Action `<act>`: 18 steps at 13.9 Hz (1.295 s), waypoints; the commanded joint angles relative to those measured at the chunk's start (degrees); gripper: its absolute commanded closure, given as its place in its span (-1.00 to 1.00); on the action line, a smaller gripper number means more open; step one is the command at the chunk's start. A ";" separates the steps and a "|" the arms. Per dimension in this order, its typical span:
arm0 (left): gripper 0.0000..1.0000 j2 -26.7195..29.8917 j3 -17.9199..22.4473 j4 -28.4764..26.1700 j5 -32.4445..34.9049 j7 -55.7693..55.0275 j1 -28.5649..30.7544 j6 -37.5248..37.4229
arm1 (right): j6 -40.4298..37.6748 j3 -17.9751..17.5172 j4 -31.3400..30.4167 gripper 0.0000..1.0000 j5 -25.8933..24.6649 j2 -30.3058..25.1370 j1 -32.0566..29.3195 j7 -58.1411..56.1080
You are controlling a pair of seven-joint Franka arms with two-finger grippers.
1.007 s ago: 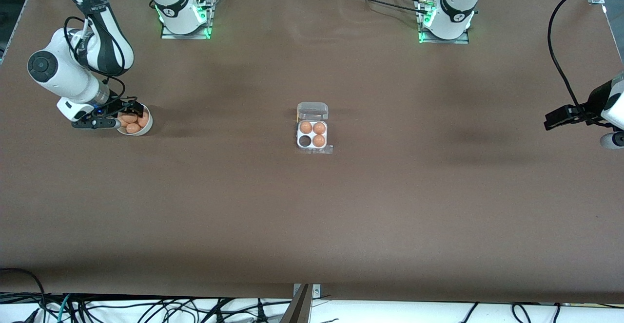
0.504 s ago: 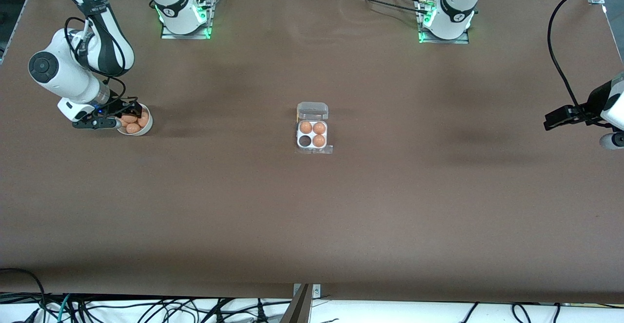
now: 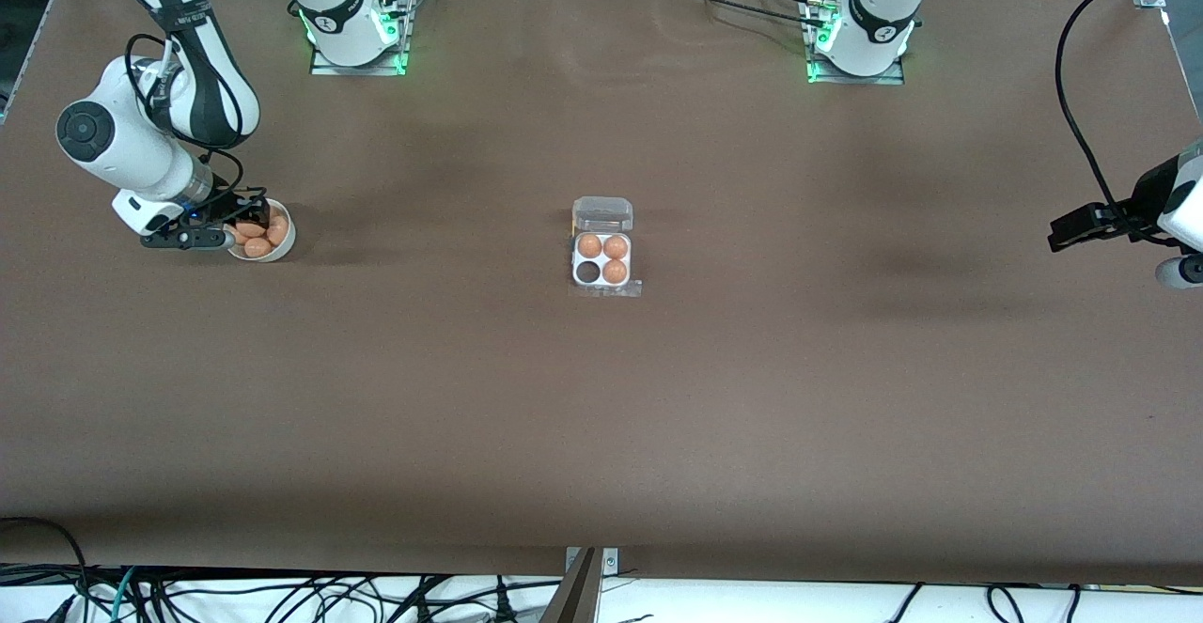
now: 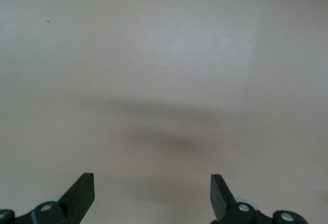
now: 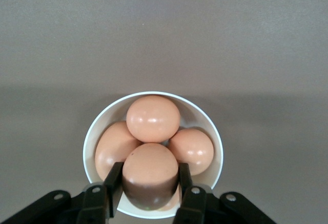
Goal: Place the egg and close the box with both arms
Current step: 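Grasp one brown egg from the bowl with the right gripper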
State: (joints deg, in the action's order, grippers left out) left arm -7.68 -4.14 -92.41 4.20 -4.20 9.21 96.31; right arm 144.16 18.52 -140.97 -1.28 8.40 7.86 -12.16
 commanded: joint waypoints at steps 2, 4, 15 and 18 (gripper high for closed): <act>-1.00 -0.58 -0.43 1.35 0.55 0.07 0.37 -0.42 | -0.10 0.02 0.96 0.36 -0.48 0.39 0.49 0.29; -1.00 -0.58 -0.51 1.44 0.55 0.07 0.37 -0.42 | -1.41 -0.33 2.10 0.42 -0.39 0.22 0.67 0.29; -1.00 -0.58 -0.51 1.44 0.63 0.15 0.37 -0.42 | -26.72 -0.86 26.33 0.45 1.10 5.48 17.87 22.49; -1.00 -0.49 -0.52 1.44 0.63 0.15 0.37 -0.42 | -29.63 -0.86 34.77 0.45 7.23 11.62 24.29 30.67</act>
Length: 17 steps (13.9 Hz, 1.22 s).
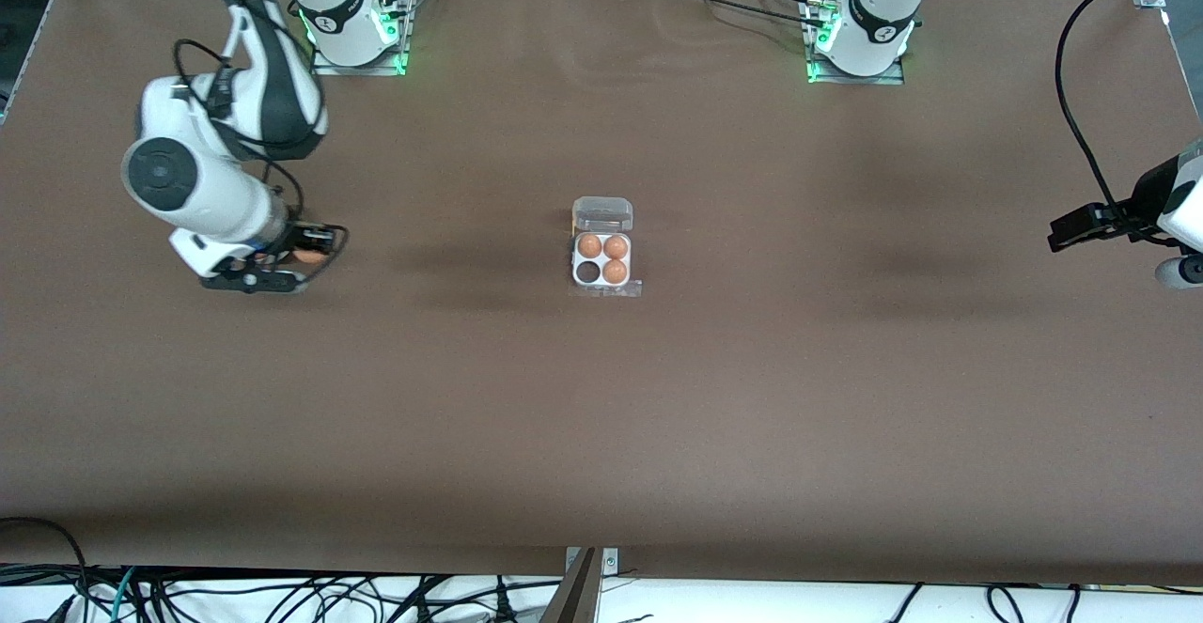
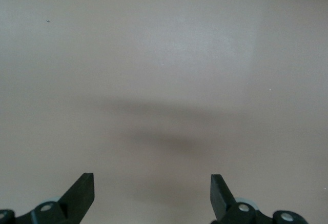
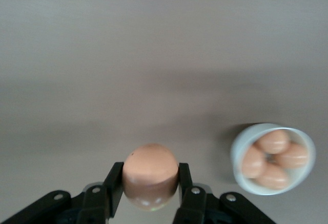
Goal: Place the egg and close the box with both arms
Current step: 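Grasp one brown egg from the bowl with the right gripper, then carry the egg to the carton and lower it into the empty slot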
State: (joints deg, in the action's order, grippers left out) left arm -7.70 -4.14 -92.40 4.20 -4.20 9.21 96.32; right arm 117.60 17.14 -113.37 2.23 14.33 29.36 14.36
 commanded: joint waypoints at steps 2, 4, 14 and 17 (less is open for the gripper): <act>-1.00 -0.47 -0.51 1.44 0.64 0.15 0.37 -0.43 | -3.08 0.44 13.06 0.45 6.98 10.70 6.92 10.92; -1.00 -0.39 -0.51 1.44 0.63 0.15 0.37 -0.43 | -3.08 0.44 18.34 0.45 8.22 15.27 10.44 17.78; -1.00 -0.38 -0.51 1.44 0.63 0.15 0.37 -0.51 | -0.46 -2.36 33.04 0.45 17.10 28.13 19.86 38.11; -1.00 -0.38 -0.51 1.44 0.63 0.15 0.37 -0.51 | 0.52 -4.30 33.04 0.45 17.10 28.21 19.86 41.00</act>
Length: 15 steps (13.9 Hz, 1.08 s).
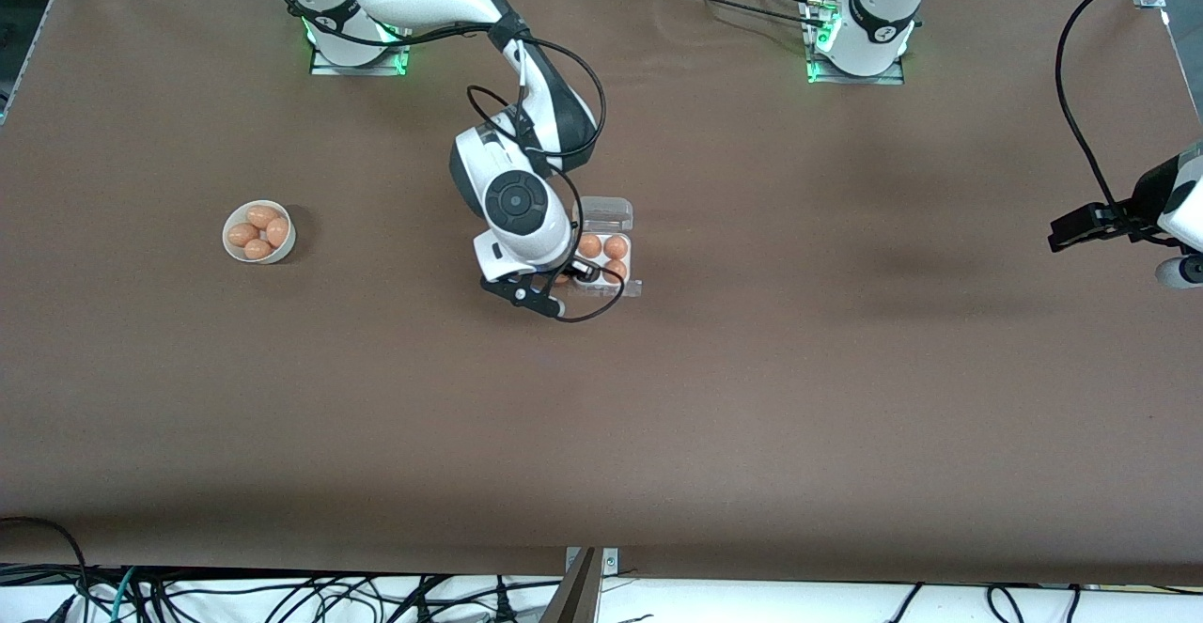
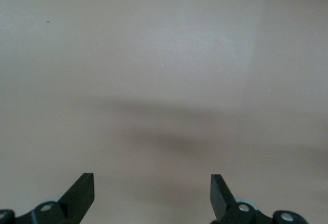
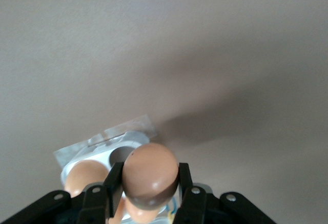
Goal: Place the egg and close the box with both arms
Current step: 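Carry the egg to the carton and lower it into the empty slot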
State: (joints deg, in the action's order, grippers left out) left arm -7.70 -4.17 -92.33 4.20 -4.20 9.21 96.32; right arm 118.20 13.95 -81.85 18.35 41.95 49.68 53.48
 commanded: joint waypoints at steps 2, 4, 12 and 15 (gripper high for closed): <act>-1.00 -0.39 -0.49 1.37 0.63 0.15 0.37 -0.52 | -0.08 -2.17 1.52 0.45 1.08 0.67 -0.46 2.85; -1.00 -0.39 -0.49 1.37 0.64 0.15 0.37 -0.52 | -0.08 -2.61 1.52 0.45 1.08 1.20 -0.46 3.64; -1.00 -0.39 -0.49 1.37 0.72 0.06 0.28 -0.52 | 1.94 -3.93 1.52 0.45 2.84 2.61 -0.46 4.00; -1.00 -0.39 -0.58 1.37 0.63 0.06 0.28 -0.52 | 3.87 -4.10 1.52 0.41 2.84 3.66 -0.46 4.09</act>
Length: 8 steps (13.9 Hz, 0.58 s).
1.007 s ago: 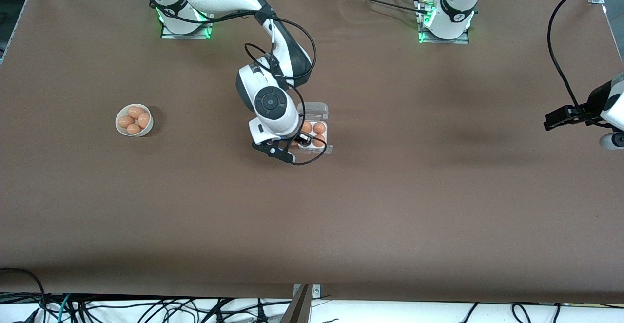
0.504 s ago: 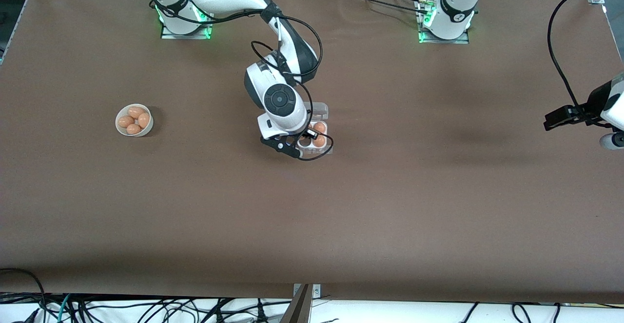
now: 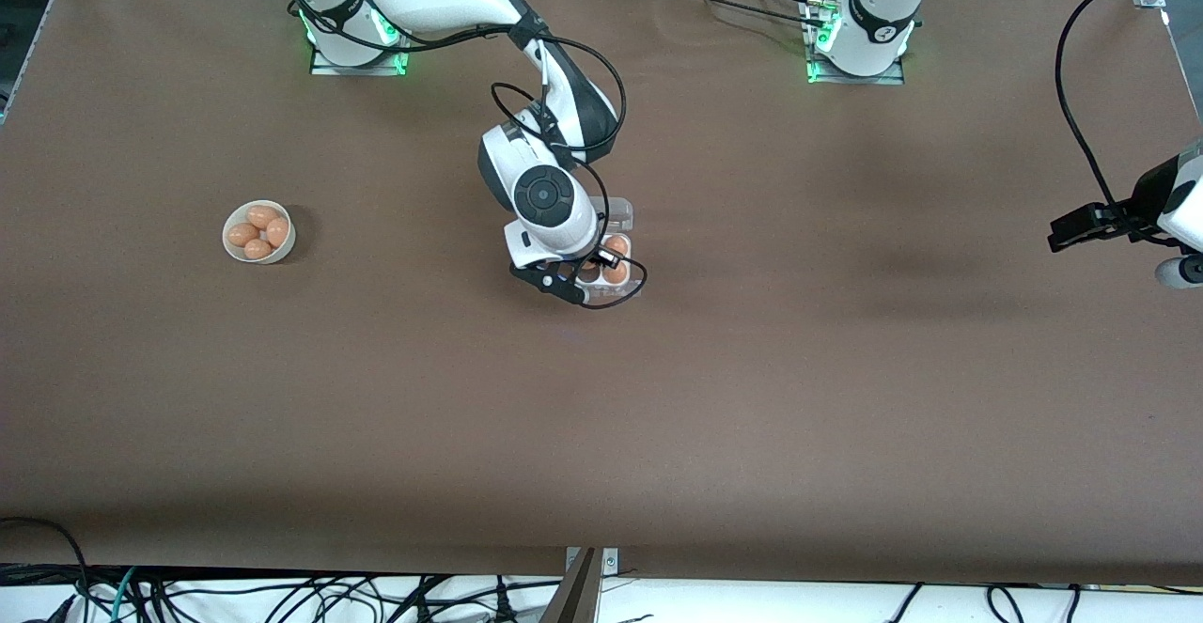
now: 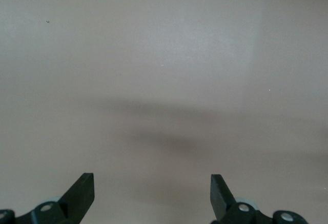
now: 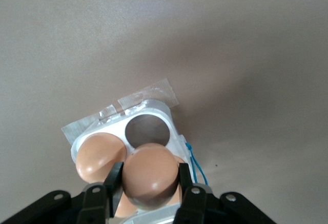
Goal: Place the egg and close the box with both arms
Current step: 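Carry the egg to the carton and lower it into the empty slot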
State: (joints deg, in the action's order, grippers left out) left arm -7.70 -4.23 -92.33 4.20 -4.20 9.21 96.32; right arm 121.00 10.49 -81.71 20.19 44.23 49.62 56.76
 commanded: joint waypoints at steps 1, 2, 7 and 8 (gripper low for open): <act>-1.00 -0.39 -0.52 1.37 0.63 0.06 0.28 -0.52 | 1.69 -0.64 1.38 0.40 1.34 1.74 -0.40 0.80; -1.00 -0.39 -0.52 1.37 0.63 0.06 0.28 -0.52 | 1.96 -0.64 1.38 0.33 1.60 1.74 -0.40 0.72; -1.00 -0.47 -0.60 1.37 0.55 -0.55 -0.15 -0.52 | 1.96 -0.47 1.38 -1.00 1.34 1.65 -0.49 -0.86; -1.00 -0.47 -0.60 1.37 0.55 -0.72 -0.33 -0.61 | 1.96 -0.38 1.46 -1.00 1.25 1.48 -0.93 -1.13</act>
State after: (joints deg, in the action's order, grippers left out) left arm -7.70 -4.49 -92.33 4.20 -4.20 9.14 96.32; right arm 123.05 10.50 -81.64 20.92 45.45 49.55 56.58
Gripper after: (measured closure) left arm 0.000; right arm 0.189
